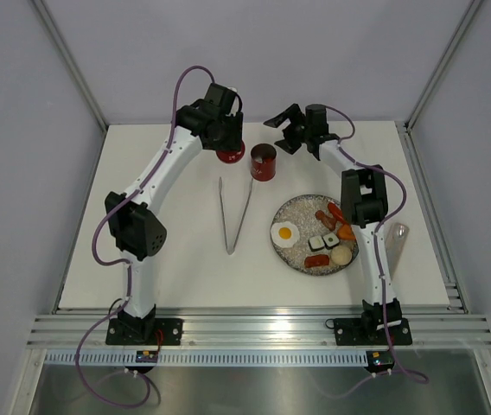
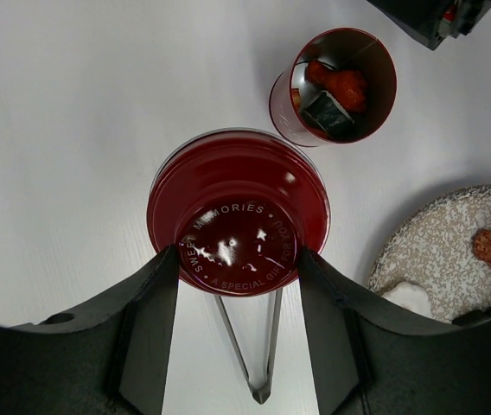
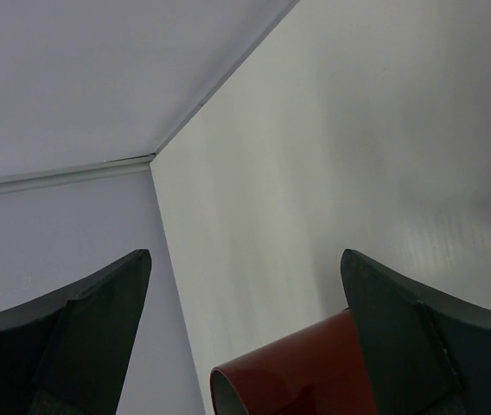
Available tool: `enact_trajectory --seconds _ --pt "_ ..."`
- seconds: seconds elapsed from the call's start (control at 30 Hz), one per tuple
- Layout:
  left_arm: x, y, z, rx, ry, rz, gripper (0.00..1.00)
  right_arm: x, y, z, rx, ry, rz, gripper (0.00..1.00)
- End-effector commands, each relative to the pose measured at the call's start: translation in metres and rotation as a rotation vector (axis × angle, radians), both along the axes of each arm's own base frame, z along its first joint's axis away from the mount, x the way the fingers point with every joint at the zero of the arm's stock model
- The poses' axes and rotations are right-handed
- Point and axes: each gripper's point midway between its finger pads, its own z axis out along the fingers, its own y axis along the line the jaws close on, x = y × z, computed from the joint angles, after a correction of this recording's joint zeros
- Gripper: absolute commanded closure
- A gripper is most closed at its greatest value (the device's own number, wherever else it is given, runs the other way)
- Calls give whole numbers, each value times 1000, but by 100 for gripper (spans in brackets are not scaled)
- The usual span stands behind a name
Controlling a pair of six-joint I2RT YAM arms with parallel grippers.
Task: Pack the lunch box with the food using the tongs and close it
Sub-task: Move the packing box to the center of the board.
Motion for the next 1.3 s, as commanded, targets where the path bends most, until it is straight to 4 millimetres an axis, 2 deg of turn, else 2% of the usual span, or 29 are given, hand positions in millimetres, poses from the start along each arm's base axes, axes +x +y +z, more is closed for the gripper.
enact_trajectory --seconds 0.0,0.27,0.3,0.33,0.4,0.47,0.5,0.57,0.6,0.67,0.8,0.83,0.9,0.93,0.97,1.03,1.07,1.27 --pt "-1 1 39 -50 -100 -26 76 1 28 44 125 -95 71 0" --pt "-3 3 41 -43 -102 -20 76 -29 59 62 220 -97 183 1" --pt "-3 4 43 -45 -104 -19 76 -33 60 55 218 -79 183 1" --pt "-3 5 43 -46 -105 -17 76 -37 63 59 220 -80 188 0" --pt "-3 5 45 -49 -111 -15 76 -44 65 51 223 -59 199 1" --pt "-5 5 45 -48 -110 -17 76 -49 68 53 229 -65 209 1" --pt "-5 6 46 -49 -111 -15 76 -54 69 46 230 -48 212 0" --pt "-7 6 44 -49 -107 -17 76 -59 72 50 234 -63 220 0" --pt "-8 7 44 -49 -107 -17 76 -64 72 42 234 -43 218 1" --pt "-10 7 43 -49 -104 -18 76 -69 74 46 245 -56 228 1" --pt "-11 8 42 -50 -101 -18 76 -86 84 38 250 -38 268 1" --pt "-11 9 42 -49 -101 -17 76 -90 86 44 255 -52 277 1" --pt "-13 8 42 -50 -97 -20 76 -101 89 35 252 -34 286 1" --pt "-14 8 41 -50 -95 -21 76 -103 89 45 258 -58 290 0" --pt "-14 9 40 -49 -90 -21 76 -110 89 37 256 -39 292 1" --pt "-15 7 37 -53 -80 -28 76 -116 89 45 262 -55 298 0" --pt "-16 6 36 -54 -76 -31 76 -121 88 41 258 -43 298 1" --pt "-20 1 30 -72 -49 -48 75 -136 85 44 255 -31 309 1"
